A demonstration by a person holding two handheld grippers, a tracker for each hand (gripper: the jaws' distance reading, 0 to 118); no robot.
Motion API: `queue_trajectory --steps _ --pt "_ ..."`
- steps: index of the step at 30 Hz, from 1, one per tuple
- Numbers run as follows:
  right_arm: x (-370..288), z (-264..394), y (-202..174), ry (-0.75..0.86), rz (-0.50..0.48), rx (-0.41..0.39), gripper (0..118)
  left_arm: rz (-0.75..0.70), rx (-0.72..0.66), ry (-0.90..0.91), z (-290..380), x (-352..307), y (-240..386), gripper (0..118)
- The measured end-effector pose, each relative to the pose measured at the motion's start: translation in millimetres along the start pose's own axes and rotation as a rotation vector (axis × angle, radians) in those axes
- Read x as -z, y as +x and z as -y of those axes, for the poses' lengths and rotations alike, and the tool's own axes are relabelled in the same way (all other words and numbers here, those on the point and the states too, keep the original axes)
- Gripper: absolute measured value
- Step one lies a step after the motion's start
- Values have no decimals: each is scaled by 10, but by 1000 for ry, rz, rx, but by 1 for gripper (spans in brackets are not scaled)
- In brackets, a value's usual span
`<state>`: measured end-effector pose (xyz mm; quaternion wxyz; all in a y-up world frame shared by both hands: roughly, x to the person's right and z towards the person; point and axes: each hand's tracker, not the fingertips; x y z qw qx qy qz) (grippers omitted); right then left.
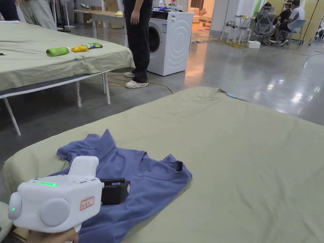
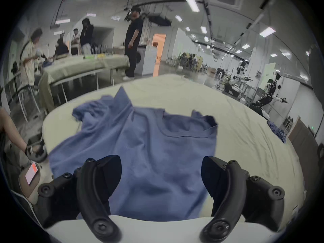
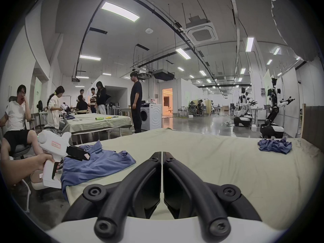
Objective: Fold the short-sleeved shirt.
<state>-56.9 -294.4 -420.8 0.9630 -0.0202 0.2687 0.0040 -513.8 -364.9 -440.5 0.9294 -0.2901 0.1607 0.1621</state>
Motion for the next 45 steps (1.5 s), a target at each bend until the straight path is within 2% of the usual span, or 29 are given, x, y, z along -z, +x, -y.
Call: queue_trajectory --steps 2,3,4,5,6,9,13,14,16,17,18,19,22,25,27,29,32,33,37,39,41,45 --pt "70 21 -5 -16 -7 -13 4 -39 17 -23 -26 192 -63 106" --pt "12 15 -6 -22 -8 -21 4 -63 37 -49 -29 303 -87 110" --pt "21 164 198 -26 -12 -25 4 -77 54 -82 -16 408 -138 112" --pt "25 174 204 -32 -17 -25 4 -93 79 -141 -7 541 -139 112" --pt "35 181 210 -35 -21 -22 4 -94 94 -182 5 623 -128 118" --pt "63 209 235 -46 -23 -9 4 -56 170 -245 70 712 58 118" --pt "68 270 279 -64 -5 2 4 -95 116 -288 -92 663 90 118" --pt "62 284 294 -70 -1 5 4 -97 91 -240 -103 585 113 105" --pt "45 306 325 -79 10 13 4 -101 43 -156 -146 482 101 40" --pt "38 313 349 -84 15 20 4 -115 -3 -138 -144 474 78 3" --pt "29 315 370 -87 21 27 4 -135 -48 -120 -138 464 49 3" --pt "13 314 392 -88 27 35 4 -71 -106 -143 -137 469 -14 3" --pt "-45 295 451 -79 56 40 4 1 -216 -102 -122 346 -129 3" --pt "-82 261 511 -68 84 27 4 251 -406 28 -181 67 -305 3" --pt "-111 234 557 -56 101 38 4 295 -428 64 -271 -77 -276 3" --pt "-157 210 586 -41 118 58 4 260 -409 88 -317 -191 -134 3" --pt "-268 167 634 -25 129 84 4 457 -501 133 -399 -401 93 3" --pt "-314 144 651 -21 134 87 4 541 -484 145 -459 -477 249 3" --pt "-571 51 763 12 173 94 4 611 -285 190 -785 -687 1108 3" --pt "-791 -14 860 36 212 93 4 761 -273 195 -868 -768 1561 3" --pt "-1036 -84 980 60 271 79 4 919 -286 202 -906 -809 2026 3" --pt "-1634 -224 1264 101 435 20 4 1118 -162 153 -770 -972 3100 3"
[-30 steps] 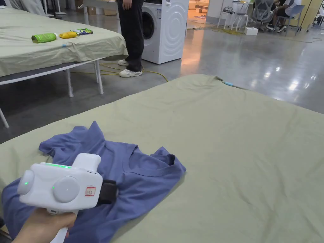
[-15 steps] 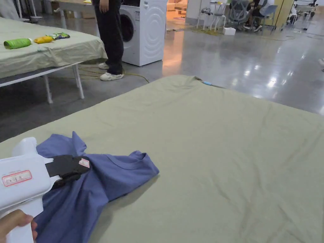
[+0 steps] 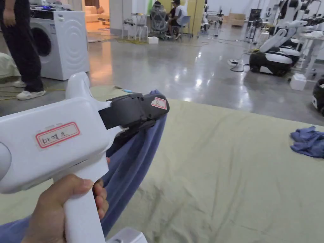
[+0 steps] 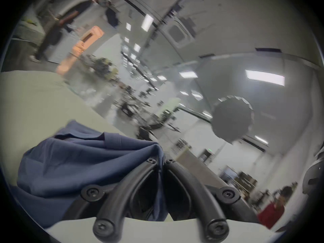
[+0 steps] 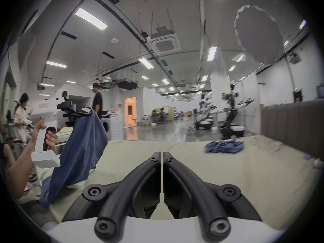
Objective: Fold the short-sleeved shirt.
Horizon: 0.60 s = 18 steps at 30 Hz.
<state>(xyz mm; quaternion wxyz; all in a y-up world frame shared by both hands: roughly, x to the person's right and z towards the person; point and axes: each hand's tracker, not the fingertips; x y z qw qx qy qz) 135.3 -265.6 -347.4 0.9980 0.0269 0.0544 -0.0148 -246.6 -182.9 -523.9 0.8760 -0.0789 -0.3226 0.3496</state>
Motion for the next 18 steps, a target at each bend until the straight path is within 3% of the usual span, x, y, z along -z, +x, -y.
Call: queue_trajectory --steps 4,9,14,18 --pt "-412 -146 484 31 180 -55 4 192 10 -194 640 816 600 3" --pt "-857 -211 920 57 378 -81 4 249 42 -454 1789 1621 1194 3" --pt "-1068 -185 1159 33 453 -69 4 230 11 -726 2988 1907 1416 3" --pt "-1109 -99 1229 2 466 -43 4 196 225 -893 3760 1838 1502 3"
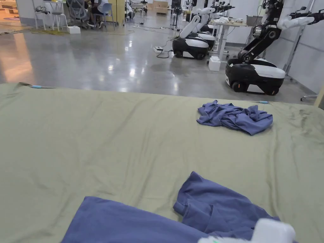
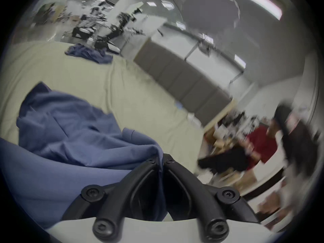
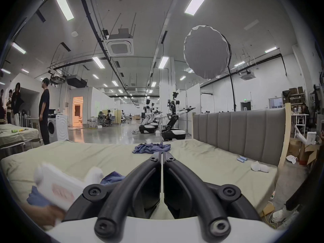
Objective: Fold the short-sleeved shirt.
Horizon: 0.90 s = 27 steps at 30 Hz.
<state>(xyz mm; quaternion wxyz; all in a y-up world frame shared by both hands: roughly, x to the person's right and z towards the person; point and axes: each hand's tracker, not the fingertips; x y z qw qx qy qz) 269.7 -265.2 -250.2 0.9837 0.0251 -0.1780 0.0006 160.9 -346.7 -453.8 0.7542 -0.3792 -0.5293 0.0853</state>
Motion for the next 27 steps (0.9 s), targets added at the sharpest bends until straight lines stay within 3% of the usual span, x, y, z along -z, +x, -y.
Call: queue_trajectory --steps 3,7,8,9,10,12,16,19,20,21,23,25,27 --pt "10 78 -10 -31 -9 16 4 -18 44 -113 295 235 25 3" --pt "42 157 -49 -60 -26 33 4 -34 -35 -162 451 394 -182 5" --pt "52 163 -64 -65 -35 38 4 6 -122 -188 454 416 -276 16" --pt "61 165 -79 -68 -44 41 4 90 -193 -182 459 397 -361 49" --pt "68 163 -100 -68 -52 42 4 262 -246 -114 483 305 -397 81" --pt "78 150 -152 -61 -71 38 4 217 -255 -65 451 133 -269 118" --pt "88 99 -289 -35 -127 44 4 40 26 30 344 -635 -47 118" --pt "59 85 -430 -20 -176 41 4 -223 257 195 413 -1330 151 110" --pt "43 92 -483 -19 -191 38 4 -313 266 222 465 -1550 162 102" --pt "27 106 -532 -18 -200 36 4 -381 255 231 516 -1745 156 86" --pt "3 143 -611 -26 -221 33 4 -493 154 266 665 -2112 91 4" --pt "-24 182 -682 -43 -236 34 4 -668 31 340 866 -2398 -33 0" --pt "-53 221 -740 -69 -257 38 4 -738 -46 351 1076 -2684 -133 0"
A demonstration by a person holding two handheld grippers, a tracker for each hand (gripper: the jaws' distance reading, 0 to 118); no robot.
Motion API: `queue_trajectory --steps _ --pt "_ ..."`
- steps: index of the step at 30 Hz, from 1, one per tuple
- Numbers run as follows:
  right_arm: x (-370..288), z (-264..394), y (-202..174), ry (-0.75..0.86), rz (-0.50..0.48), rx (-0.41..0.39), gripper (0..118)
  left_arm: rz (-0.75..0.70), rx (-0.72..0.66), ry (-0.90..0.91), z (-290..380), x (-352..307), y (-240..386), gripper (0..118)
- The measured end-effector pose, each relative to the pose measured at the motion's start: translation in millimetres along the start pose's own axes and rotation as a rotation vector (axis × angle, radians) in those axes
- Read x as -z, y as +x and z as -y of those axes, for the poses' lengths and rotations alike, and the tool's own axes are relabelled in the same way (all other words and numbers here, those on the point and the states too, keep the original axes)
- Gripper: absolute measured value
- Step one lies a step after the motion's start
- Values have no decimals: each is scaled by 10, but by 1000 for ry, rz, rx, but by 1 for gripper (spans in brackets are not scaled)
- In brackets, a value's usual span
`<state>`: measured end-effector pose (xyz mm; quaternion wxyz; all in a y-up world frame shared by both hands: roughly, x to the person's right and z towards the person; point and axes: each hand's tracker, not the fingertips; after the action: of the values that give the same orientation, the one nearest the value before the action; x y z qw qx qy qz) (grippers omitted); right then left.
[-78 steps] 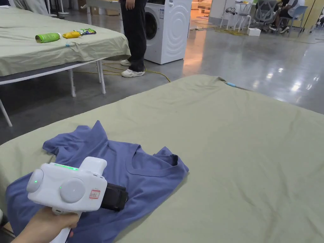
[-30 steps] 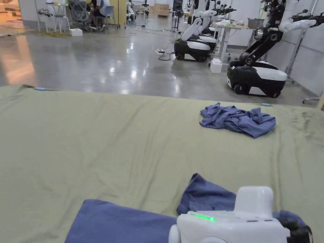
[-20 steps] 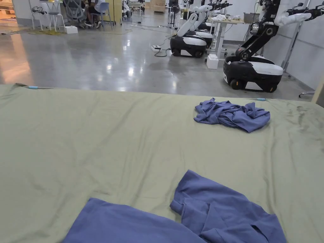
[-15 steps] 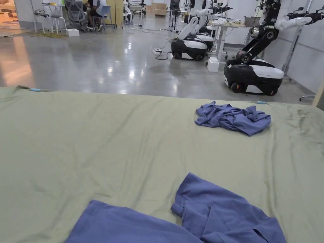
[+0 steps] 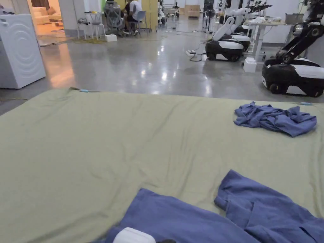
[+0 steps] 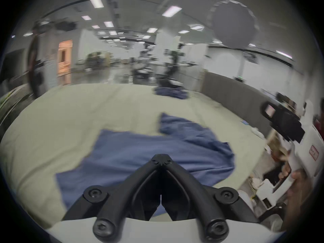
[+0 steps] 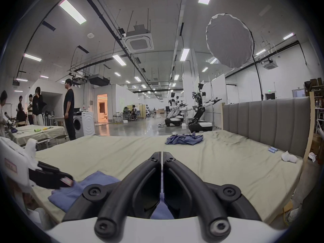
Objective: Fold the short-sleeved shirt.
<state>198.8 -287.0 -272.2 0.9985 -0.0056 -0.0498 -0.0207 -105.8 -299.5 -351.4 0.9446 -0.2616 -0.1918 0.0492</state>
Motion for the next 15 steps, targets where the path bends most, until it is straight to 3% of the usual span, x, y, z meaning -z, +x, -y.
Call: queue_trajectory --steps 5,10,15 --pt "58 87 -107 -75 -47 -8 4 -223 -48 -48 188 -261 -476 0" --pt "151 76 -184 -74 -56 -18 4 -144 -158 54 -108 -19 -881 0" --pt "267 79 -177 -89 -51 -53 4 -69 -94 -6 -630 857 -1272 0"
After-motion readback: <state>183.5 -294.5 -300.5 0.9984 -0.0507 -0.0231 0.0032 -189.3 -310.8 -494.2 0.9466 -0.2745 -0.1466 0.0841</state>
